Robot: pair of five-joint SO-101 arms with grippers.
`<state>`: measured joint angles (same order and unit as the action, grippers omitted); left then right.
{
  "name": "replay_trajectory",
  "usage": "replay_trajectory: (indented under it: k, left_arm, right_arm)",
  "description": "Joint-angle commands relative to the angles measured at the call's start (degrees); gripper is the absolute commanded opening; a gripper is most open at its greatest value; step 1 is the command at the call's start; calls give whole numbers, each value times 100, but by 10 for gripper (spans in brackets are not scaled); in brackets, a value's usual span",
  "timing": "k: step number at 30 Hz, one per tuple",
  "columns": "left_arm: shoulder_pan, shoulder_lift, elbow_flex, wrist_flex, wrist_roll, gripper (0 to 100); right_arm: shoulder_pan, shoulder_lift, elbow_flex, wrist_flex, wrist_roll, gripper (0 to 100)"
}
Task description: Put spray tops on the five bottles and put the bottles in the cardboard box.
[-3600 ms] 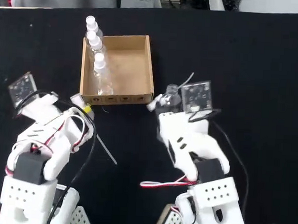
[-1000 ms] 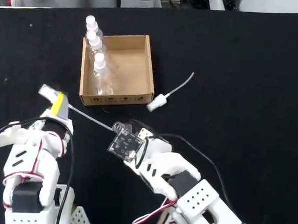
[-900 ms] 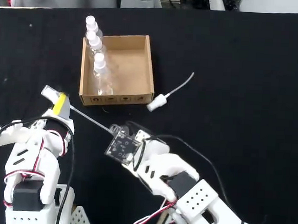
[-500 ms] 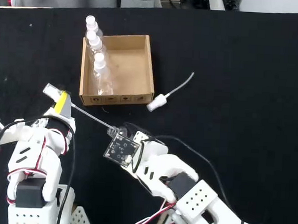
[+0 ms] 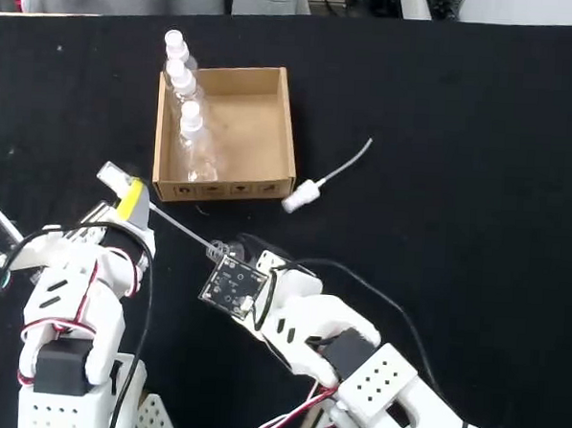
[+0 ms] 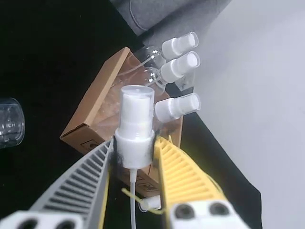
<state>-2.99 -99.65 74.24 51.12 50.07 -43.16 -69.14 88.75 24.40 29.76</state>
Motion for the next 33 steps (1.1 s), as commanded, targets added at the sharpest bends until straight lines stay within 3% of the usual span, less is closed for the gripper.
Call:
replay_trajectory:
  k: [1,17,25,33]
  left_arm:
    - [277,-70,-13,-114,-79,29]
    - [1376,-70,189,44,-440,29]
    - [1481,-70,189,132,-448,29]
    - [1710,-70,-40,580,-897,30]
  right_arm:
    - [-79,-180,-48,-158,-18,88]
    - [-79,-180,-57,-158,-18,88]
    - [-70,-180,-48,-123,-18,88]
    - [-70,-180,-22,-123,-18,88]
